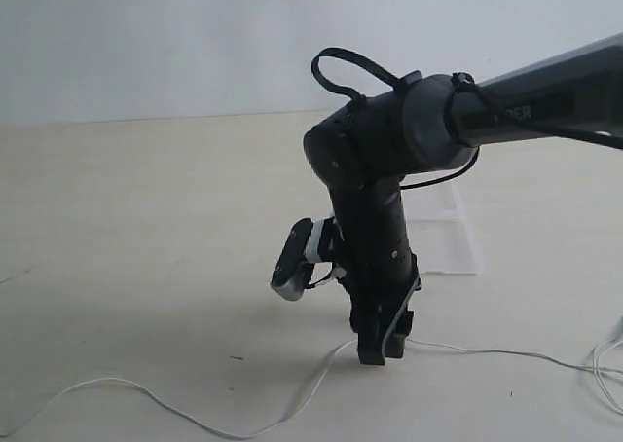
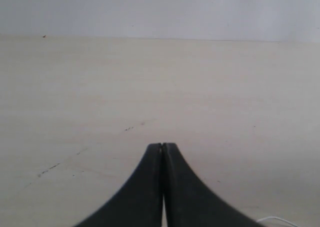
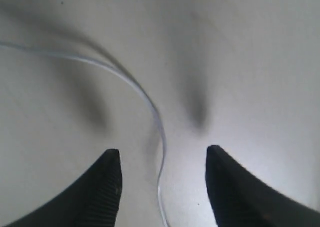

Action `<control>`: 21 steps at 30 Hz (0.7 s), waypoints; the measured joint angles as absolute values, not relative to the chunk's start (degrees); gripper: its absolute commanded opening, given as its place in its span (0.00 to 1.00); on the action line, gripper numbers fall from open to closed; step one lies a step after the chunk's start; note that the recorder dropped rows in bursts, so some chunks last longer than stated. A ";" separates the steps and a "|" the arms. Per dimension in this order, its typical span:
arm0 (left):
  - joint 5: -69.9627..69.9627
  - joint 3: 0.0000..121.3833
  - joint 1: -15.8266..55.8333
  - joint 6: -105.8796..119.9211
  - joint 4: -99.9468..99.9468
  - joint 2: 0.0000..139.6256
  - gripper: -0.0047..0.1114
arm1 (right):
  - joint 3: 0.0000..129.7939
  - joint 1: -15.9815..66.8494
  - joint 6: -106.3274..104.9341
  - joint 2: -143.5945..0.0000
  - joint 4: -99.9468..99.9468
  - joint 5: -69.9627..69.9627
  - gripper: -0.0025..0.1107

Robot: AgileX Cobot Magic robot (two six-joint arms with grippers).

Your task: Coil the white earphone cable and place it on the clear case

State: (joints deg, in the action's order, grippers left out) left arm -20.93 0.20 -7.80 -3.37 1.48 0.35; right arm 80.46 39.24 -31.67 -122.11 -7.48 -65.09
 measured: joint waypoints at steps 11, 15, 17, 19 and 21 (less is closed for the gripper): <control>-20.93 0.20 -7.80 -3.37 1.48 0.35 0.04 | 80.69 39.24 -31.55 -123.87 -5.70 -64.29 0.40; -20.93 0.20 -7.80 -3.37 1.48 0.35 0.04 | 80.81 39.24 -31.45 -124.08 -6.47 -64.29 0.17; -20.93 0.20 -7.80 -3.37 1.48 0.35 0.04 | 80.81 39.24 -31.45 -124.08 -6.72 -64.29 0.04; -20.93 0.20 -7.80 -3.37 1.48 0.35 0.04 | 80.81 39.24 -31.45 -124.08 -6.72 -64.29 0.02; -20.93 0.20 -7.80 -3.37 1.48 0.35 0.04 | 80.81 39.24 -31.45 -124.11 -6.72 -64.40 0.02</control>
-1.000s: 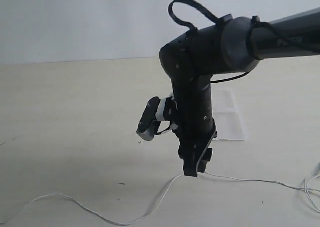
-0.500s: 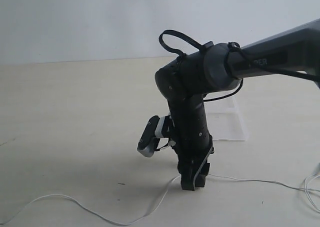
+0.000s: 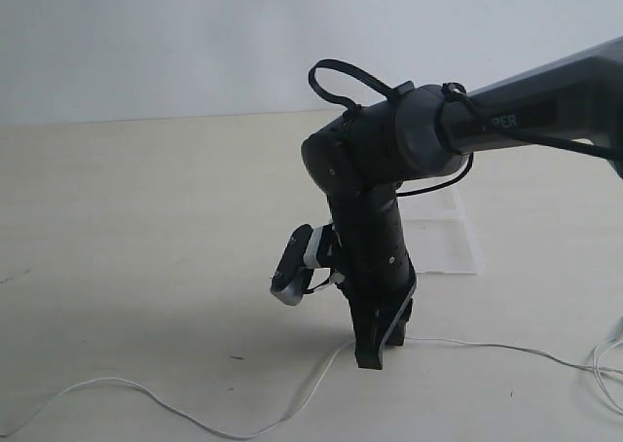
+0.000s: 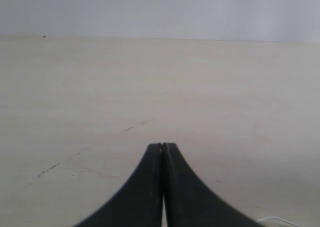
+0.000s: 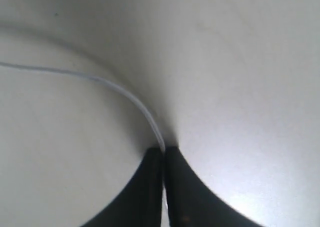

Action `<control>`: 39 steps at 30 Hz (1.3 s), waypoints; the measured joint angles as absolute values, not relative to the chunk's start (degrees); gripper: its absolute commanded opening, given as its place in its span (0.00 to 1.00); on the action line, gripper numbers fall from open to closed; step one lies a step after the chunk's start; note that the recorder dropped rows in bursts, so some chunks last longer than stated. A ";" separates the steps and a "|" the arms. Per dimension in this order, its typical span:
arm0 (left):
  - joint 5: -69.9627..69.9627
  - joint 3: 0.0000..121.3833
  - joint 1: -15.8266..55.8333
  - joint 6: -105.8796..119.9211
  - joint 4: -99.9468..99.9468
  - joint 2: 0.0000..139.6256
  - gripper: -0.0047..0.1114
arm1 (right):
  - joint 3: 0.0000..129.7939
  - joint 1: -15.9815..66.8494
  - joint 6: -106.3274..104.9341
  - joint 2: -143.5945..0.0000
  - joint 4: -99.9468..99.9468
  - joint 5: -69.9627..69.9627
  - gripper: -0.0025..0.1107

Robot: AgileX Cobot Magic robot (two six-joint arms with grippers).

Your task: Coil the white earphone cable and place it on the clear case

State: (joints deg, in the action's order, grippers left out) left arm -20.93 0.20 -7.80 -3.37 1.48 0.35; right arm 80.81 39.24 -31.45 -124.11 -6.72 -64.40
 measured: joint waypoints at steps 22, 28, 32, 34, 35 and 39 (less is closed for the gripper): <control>-20.93 0.20 -7.80 -3.37 1.48 0.35 0.04 | 80.92 39.24 -31.45 -124.20 -6.30 -64.84 0.02; -20.93 0.20 -7.80 -3.37 1.48 0.35 0.04 | 80.46 39.24 -31.45 -122.27 -5.10 -64.48 0.02; -20.93 0.20 -7.80 -3.37 1.48 0.35 0.04 | 80.70 39.24 -31.45 -116.01 -4.74 -64.22 0.02; -20.93 0.20 -7.80 -3.37 1.48 0.35 0.04 | 81.96 39.24 -31.23 -111.20 -4.74 -64.22 0.02; -20.93 0.20 -7.80 -3.37 1.48 0.35 0.04 | 82.74 39.24 -30.91 -108.62 -4.74 -64.22 0.02; -20.93 0.20 -7.80 -3.37 1.48 0.35 0.04 | 88.08 39.24 -29.12 -98.65 -4.47 -63.27 0.02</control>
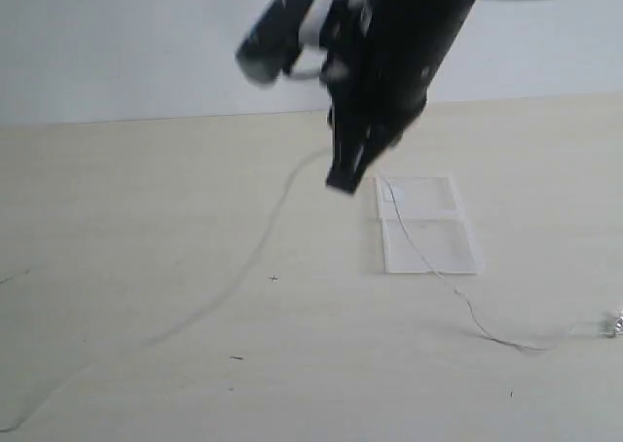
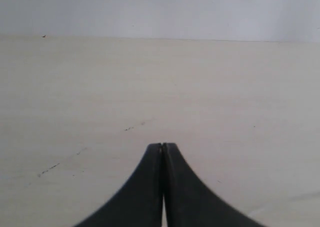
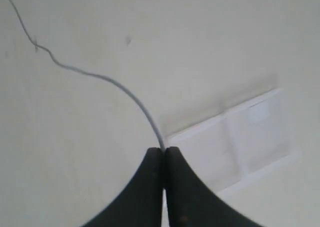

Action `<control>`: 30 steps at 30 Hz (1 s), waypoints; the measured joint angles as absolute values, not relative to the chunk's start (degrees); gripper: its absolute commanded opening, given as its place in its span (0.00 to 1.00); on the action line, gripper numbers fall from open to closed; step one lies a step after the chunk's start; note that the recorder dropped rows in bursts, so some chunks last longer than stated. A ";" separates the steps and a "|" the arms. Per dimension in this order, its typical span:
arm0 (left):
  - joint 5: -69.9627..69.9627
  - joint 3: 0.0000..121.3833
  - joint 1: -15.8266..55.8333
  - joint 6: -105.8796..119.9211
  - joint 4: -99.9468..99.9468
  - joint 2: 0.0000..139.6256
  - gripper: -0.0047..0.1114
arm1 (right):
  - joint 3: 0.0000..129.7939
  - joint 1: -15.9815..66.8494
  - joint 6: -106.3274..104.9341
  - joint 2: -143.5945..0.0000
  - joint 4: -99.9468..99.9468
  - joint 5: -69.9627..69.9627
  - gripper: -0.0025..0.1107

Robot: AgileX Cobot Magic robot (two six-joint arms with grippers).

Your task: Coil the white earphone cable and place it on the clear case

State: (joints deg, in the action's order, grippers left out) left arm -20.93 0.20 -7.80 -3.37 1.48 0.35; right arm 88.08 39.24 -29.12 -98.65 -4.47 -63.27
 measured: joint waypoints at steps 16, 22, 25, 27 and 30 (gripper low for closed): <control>-20.93 0.20 -7.80 -3.37 1.48 0.35 0.04 | 112.97 39.24 -27.19 -77.33 -7.76 -61.97 0.02; -20.93 0.20 -7.80 -3.37 1.48 0.35 0.04 | 116.71 39.24 -26.77 -77.23 -10.03 -61.21 0.02; -20.93 0.20 -7.80 -3.37 1.48 0.35 0.04 | 116.71 39.24 -26.77 -77.23 -10.03 -59.29 0.02; -20.93 0.20 -7.80 -3.37 1.48 0.35 0.04 | 116.71 39.24 -26.77 -77.23 -10.03 -58.16 0.02; -20.93 0.20 -7.80 -3.37 1.48 0.35 0.04 | 116.71 39.24 -26.77 -77.23 -10.03 -58.01 0.02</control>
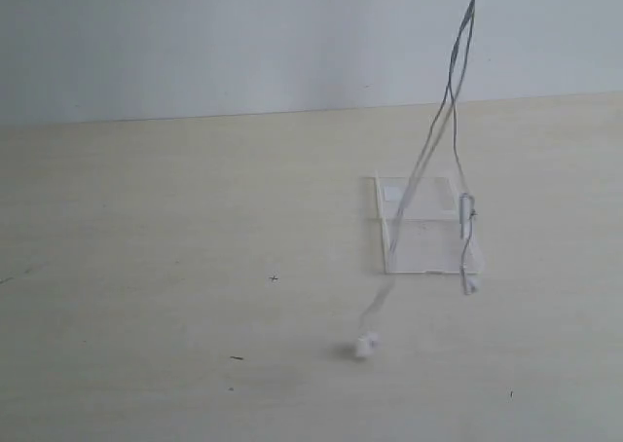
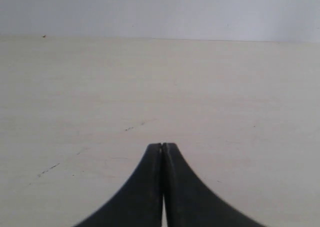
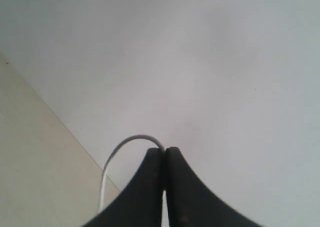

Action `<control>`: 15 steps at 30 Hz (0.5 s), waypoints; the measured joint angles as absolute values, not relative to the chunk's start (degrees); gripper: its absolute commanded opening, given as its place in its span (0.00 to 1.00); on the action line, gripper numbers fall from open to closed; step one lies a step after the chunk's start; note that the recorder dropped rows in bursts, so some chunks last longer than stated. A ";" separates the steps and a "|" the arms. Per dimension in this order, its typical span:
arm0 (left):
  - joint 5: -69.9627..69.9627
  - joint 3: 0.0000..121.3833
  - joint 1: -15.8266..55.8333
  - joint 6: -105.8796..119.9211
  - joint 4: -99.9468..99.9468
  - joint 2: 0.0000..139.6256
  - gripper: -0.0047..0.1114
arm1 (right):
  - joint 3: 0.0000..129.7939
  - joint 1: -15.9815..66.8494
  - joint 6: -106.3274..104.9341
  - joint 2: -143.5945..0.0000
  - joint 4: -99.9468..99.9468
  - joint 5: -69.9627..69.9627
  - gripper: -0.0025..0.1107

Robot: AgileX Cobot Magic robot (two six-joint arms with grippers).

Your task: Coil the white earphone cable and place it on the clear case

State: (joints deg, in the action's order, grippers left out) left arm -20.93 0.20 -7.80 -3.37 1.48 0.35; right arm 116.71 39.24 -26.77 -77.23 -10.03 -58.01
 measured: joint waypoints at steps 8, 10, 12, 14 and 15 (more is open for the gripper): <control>-20.93 0.20 -7.80 -3.37 1.48 0.35 0.04 | 116.71 39.24 -26.77 -77.23 -8.98 -58.01 0.02; -20.93 0.20 -7.80 -3.37 1.48 0.35 0.04 | 116.71 39.24 -26.77 -77.23 -8.75 -58.01 0.02; -20.93 0.20 -7.80 -3.37 1.48 0.35 0.04 | 116.71 39.24 -26.77 -77.23 -8.75 -58.01 0.02; -20.93 0.20 -7.80 -3.37 1.48 0.35 0.04 | 116.71 39.24 -26.77 -77.23 -8.75 -58.01 0.02; -20.93 0.20 -7.80 -3.37 1.23 0.35 0.04 | 116.71 39.24 -26.77 -77.23 -8.75 -58.01 0.02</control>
State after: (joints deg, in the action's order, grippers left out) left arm -20.93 0.20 -7.80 -3.37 1.23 0.35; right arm 116.71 39.24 -26.77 -77.23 -8.75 -58.01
